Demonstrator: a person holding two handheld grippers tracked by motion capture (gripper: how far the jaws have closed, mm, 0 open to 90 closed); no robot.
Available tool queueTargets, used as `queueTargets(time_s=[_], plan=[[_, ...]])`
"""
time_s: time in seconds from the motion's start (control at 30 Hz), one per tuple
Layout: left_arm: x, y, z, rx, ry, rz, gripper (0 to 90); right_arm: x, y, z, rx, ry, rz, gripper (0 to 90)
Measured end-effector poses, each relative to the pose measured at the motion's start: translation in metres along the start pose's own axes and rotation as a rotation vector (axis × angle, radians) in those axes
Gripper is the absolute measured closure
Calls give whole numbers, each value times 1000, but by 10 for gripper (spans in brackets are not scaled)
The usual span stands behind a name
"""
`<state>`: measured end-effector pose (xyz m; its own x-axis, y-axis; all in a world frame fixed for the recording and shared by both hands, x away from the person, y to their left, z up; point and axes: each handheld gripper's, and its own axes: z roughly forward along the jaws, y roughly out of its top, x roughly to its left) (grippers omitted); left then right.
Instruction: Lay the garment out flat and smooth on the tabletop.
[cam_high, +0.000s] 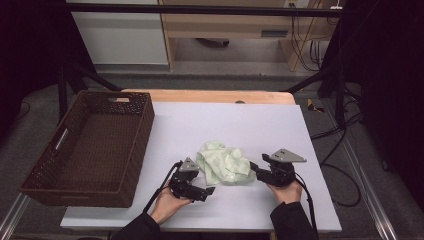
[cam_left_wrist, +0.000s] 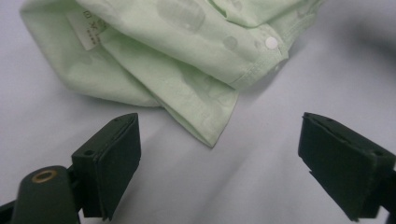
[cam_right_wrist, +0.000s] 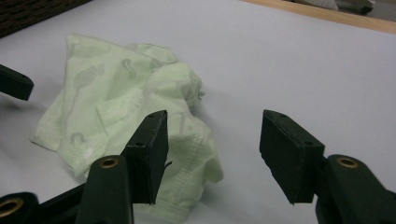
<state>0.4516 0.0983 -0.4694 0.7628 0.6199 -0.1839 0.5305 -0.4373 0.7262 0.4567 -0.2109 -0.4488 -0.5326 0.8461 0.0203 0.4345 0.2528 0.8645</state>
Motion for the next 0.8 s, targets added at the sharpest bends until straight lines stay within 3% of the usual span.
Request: queueTargets(time_s=[0.07,0.27,0.4,0.47,0.67,0.8], plan=[[0,2,2,7,32,3,154,2,1,0,-5,15,9,406],[12,4,11,-25,26,-90,425,10,5,2,0,66,-2,364],[15,3,14,-29,40,-103,517,11,4,10,23,74,4,347],[15,3,16,-38,27,-111,571,10,3,14,32,75,6,359],[13,3,21,-33,24,-111,757,8,2,20,50,111,36,543],[12,2,22,-32,26,-94,844,7,2,21,73,121,24,728]])
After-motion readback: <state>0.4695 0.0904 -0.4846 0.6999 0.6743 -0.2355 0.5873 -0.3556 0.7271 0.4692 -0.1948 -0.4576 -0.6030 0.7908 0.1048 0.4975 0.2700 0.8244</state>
